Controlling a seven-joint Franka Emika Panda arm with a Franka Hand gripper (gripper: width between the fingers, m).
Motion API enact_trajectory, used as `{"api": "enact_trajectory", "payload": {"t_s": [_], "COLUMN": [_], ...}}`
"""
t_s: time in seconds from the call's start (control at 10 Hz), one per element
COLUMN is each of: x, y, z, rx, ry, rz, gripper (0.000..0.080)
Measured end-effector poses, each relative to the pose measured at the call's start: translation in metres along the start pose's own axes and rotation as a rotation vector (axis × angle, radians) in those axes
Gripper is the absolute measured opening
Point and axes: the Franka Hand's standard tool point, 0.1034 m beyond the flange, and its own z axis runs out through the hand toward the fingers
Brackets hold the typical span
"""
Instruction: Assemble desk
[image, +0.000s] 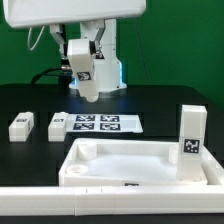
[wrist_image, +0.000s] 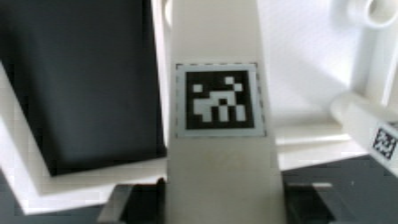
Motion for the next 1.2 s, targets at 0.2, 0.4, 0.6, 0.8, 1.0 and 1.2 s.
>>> {"api": "enact_trajectory", "payload": {"t_s": [0.2, 0.4, 0.6, 0.8, 1.0, 1.2], "x": [0.004, 0.038, 0.068, 0.074, 0.069, 0.063], "y": [0.005, 0.018, 0.031, 0.021, 0.024, 0.016], "z": [0.002, -0.007, -0.018, -0.019, -0.013, -0.005], "rx": [-0.028, -0.074, -0.115, -0.162, -0.18, -0.175], "ry": [0.128, 0.294, 0.412, 0.557, 0.569, 0.558], "rz": [0.001, -0.024, -0.005, 0.017, 0.001, -0.008], "gripper": [0.029, 0.029, 0.029, 0.029, 0.029, 0.029]}}
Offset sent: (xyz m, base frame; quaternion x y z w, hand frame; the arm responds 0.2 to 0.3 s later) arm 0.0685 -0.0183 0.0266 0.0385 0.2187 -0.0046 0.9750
